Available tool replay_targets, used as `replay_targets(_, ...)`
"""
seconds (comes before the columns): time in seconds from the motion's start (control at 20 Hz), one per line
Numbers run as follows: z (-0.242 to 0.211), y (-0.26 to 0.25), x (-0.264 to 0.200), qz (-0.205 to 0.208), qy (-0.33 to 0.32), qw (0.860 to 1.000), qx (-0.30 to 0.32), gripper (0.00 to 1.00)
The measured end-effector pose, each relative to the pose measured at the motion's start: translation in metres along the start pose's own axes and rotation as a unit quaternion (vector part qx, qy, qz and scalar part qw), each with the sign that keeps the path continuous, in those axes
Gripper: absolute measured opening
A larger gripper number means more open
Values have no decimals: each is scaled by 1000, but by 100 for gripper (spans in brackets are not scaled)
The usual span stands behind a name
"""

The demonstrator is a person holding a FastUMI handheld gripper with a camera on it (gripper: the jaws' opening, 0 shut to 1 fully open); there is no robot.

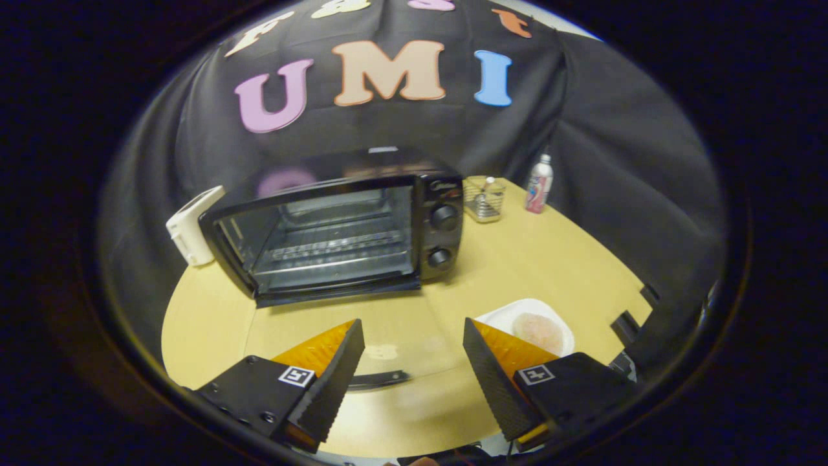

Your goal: Open the toaster oven, put the food inside, and close the toaster oven door.

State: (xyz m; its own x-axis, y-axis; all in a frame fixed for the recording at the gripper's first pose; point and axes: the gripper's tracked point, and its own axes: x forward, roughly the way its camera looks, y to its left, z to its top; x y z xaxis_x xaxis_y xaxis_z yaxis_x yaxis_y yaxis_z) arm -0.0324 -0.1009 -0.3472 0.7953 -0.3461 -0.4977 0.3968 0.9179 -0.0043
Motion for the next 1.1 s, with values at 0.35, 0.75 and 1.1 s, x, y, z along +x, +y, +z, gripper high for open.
replay_targets(0.35,-10,-95,4,-83,12,995,46,98)
replay_targets(0.75,-59,-148,39,-107,87,987,79,98)
replay_targets(1.1,-91,-147,73,-98,133,982,94,98)
